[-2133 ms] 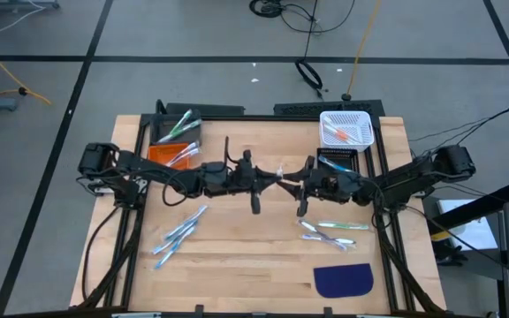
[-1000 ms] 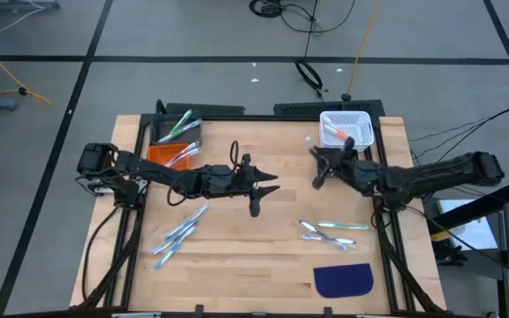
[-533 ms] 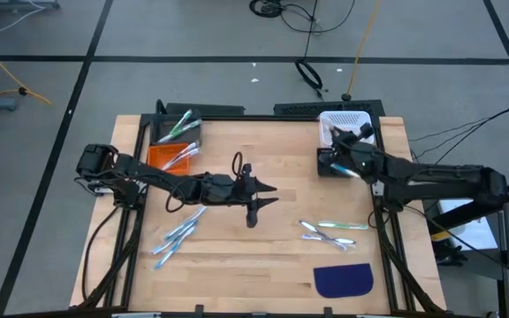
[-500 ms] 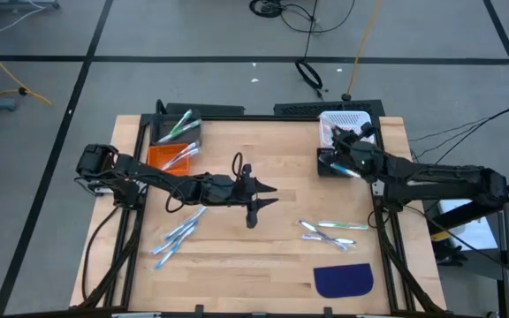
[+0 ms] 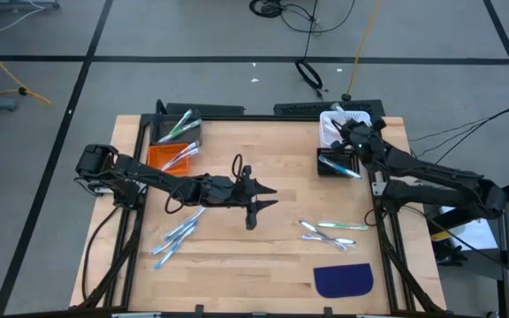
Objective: Pick & Place Toothbrushes
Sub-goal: Put the orange toothbrush into the white bin, then put the green toothbrush into the gray bin
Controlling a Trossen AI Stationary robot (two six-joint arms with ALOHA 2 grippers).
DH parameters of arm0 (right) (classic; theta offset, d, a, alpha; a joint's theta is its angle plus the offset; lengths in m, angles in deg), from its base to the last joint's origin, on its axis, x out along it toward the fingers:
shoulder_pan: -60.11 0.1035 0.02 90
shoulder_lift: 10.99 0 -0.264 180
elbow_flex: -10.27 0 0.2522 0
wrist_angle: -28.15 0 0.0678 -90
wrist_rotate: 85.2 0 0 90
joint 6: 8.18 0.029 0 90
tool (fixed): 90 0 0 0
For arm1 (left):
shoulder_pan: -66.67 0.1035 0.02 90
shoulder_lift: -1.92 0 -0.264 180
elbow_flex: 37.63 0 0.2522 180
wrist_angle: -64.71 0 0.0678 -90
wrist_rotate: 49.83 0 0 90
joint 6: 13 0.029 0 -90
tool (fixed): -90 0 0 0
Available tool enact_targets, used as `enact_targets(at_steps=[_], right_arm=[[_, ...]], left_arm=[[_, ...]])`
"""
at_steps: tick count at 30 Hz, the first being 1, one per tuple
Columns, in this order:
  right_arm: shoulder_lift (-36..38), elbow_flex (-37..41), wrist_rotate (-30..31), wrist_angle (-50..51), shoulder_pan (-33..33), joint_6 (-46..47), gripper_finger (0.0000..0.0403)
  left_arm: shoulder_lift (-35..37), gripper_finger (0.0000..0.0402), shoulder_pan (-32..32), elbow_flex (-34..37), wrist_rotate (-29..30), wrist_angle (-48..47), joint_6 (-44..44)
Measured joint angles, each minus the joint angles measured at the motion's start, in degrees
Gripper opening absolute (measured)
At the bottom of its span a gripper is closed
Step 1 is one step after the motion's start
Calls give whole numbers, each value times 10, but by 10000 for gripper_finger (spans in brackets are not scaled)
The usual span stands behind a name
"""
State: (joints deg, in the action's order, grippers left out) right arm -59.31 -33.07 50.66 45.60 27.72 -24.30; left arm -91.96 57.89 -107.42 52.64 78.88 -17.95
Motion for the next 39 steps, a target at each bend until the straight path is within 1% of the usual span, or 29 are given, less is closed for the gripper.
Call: enact_targets(at_steps=[3, 5, 10, 14, 19, 21, 24, 29, 34, 39], right_arm=[[-13, 0, -40, 8, -30, 0, 28], [-24, 0, -54, 12, -47, 1, 28], [-48, 0, -59, 12, -80, -13, 28], [-63, 0, -98, 13, -103, -12, 28], [-84, 0, -101, 13, -129, -13, 31], [-92, 0, -101, 13, -136, -10, 51], [-102, 0, -104, 13, -144, -4, 92], [-107, 0, -161, 13, -152, -5, 144], [-106, 0, -159, 13, -153, -1, 171], [-105, 0, -163, 13, -145, 4, 176]], left_arm=[[0, 141, 0, 0, 0, -1, 0], [0, 141, 0, 0, 0, -4, 0], [0, 141, 0, 0, 0, -13, 0], [0, 141, 0, 0, 0, -13, 0], [0, 141, 0, 0, 0, -14, 0], [0, 141, 0, 0, 0, -17, 0], [0, 141, 0, 0, 0, -17, 0], [0, 141, 0, 0, 0, -17, 0], [0, 141, 0, 0, 0, -17, 0], [0, 141, 1, 0, 0, -29, 0]])
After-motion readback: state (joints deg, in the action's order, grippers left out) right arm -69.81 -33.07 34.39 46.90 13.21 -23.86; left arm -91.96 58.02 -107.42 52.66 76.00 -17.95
